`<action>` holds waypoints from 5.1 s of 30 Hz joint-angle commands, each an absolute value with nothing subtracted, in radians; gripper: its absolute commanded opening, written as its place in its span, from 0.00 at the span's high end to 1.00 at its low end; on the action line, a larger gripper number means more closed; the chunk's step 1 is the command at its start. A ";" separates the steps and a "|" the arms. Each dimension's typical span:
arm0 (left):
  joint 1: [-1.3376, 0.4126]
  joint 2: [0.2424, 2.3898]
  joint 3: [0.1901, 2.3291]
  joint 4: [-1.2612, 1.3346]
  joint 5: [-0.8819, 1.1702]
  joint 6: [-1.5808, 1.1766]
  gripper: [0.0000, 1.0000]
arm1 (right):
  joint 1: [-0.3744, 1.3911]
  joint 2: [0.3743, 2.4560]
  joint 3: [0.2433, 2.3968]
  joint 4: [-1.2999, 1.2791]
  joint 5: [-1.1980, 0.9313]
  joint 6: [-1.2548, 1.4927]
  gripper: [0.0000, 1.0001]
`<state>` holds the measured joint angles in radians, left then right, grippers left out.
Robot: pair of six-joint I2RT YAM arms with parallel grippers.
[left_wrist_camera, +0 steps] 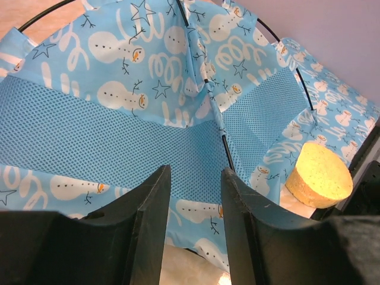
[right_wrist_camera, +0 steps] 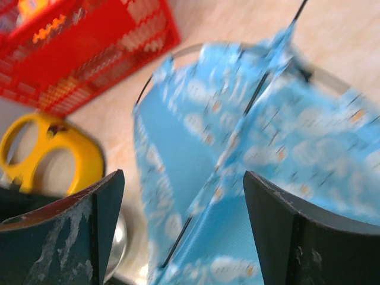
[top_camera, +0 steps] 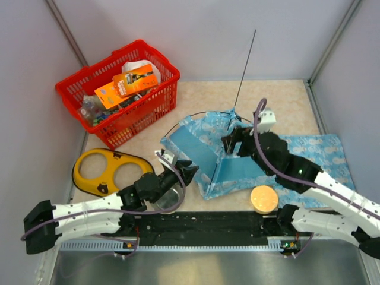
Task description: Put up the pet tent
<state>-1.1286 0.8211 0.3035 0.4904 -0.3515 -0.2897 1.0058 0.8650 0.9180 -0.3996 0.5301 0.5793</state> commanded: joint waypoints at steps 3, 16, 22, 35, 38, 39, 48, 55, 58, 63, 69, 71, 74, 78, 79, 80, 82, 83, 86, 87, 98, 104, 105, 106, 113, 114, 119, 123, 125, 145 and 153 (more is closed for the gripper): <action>-1.127 0.772 0.307 0.425 -0.376 -0.321 0.55 | 0.668 1.000 1.106 -0.394 0.275 0.247 0.16; -1.127 0.775 0.305 0.405 -0.368 -0.353 0.54 | 0.206 1.449 1.318 -0.212 -0.426 0.223 0.13; -1.127 0.765 0.301 0.408 -0.379 -0.353 0.53 | 0.190 1.606 1.403 -0.247 -0.667 0.143 0.18; -1.127 0.730 0.275 0.399 -0.405 -0.359 0.52 | 0.196 1.634 1.324 -0.209 -0.759 0.153 0.72; -1.127 0.721 0.279 0.388 -0.413 -0.353 0.52 | 0.201 1.629 1.316 -0.218 -0.755 0.156 0.86; -1.127 0.716 0.279 0.382 -0.416 -0.351 0.52 | 0.202 1.625 1.312 -0.222 -0.750 0.161 0.91; -1.127 0.638 0.322 0.301 -0.433 -0.321 0.52 | 0.207 1.513 1.293 -0.172 -0.712 0.331 1.00; -1.127 0.572 0.409 0.178 -0.436 -0.307 0.52 | 0.209 1.468 1.358 -0.176 -0.663 0.572 1.00; -1.127 0.557 0.446 0.132 -0.431 -0.307 0.52 | 0.207 1.454 1.368 -0.186 -0.641 0.650 1.00; -1.127 0.532 0.511 0.069 -0.428 -0.298 0.52 | 0.207 1.428 1.378 -0.186 -0.615 0.755 1.00; -1.127 0.496 0.563 0.005 -0.449 -0.293 0.51 | 0.207 1.373 1.413 -0.262 -0.520 0.772 1.00; -1.127 0.482 0.572 -0.029 -0.468 -0.295 0.51 | 0.207 1.352 1.440 -0.329 -0.447 0.733 1.00; -1.127 0.463 0.574 -0.041 -0.494 -0.296 0.51 | 0.207 1.315 1.457 -0.414 -0.300 0.693 1.00; -1.127 0.449 0.571 -0.041 -0.526 -0.295 0.51 | 0.207 1.270 1.450 -0.460 -0.154 0.681 1.00; -1.127 0.451 0.571 -0.043 -0.531 -0.295 0.50 | 0.206 1.263 1.444 -0.471 -0.094 0.684 1.00; -1.127 0.451 0.572 -0.043 -0.535 -0.295 0.50 | 0.206 1.255 1.440 -0.475 -0.059 0.687 1.00; -1.127 0.453 0.572 -0.043 -0.541 -0.295 0.50 | 0.206 1.238 1.418 -0.477 0.035 0.705 1.00; -1.127 0.453 0.572 -0.043 -0.543 -0.296 0.50 | 0.206 1.230 1.405 -0.469 0.085 0.724 1.00; -1.127 0.456 0.569 -0.044 -0.551 -0.299 0.50 | 0.206 1.213 1.341 -0.439 0.216 0.803 1.00; -1.127 0.456 0.568 -0.043 -0.554 -0.304 0.50 | 0.203 1.207 1.316 -0.416 0.245 0.836 1.00; -1.127 0.459 0.540 -0.032 -0.583 -0.322 0.49 | 0.203 1.244 1.151 -0.361 0.491 1.236 1.00; -1.127 0.460 0.528 -0.023 -0.594 -0.322 0.49 | 0.210 1.243 1.117 -0.334 0.439 1.074 0.75; -1.127 0.463 0.525 -0.021 -0.594 -0.322 0.49 | 0.210 1.233 1.108 -0.330 0.416 1.028 0.63; -1.129 0.463 0.523 -0.021 -0.595 -0.322 0.49 | 0.210 1.221 1.097 -0.318 0.385 0.976 0.52; -1.127 0.463 0.511 -0.023 -0.600 -0.325 0.48 | 0.209 1.132 1.000 -0.343 0.204 0.683 0.18; -1.129 0.463 0.508 -0.021 -0.598 -0.325 0.48 | 0.209 1.124 0.999 -0.356 0.177 0.646 0.18; -1.127 0.462 0.505 -0.028 -0.598 -0.325 0.48 | 0.207 1.115 1.025 -0.442 0.138 0.537 0.28; -1.127 0.454 0.495 -0.026 -0.600 -0.333 0.48 | 0.209 1.153 1.043 -0.460 0.081 0.486 0.45; -1.127 0.453 0.494 -0.028 -0.600 -0.334 0.48 | 0.209 1.176 1.049 -0.466 0.072 0.486 0.65; -1.127 0.480 0.528 -0.041 -0.600 -0.328 0.48 | 0.502 1.146 1.123 -0.359 0.753 0.891 1.00; -1.127 0.486 0.526 -0.034 -0.598 -0.344 0.48 | 0.502 1.222 1.054 -0.365 0.891 1.296 1.00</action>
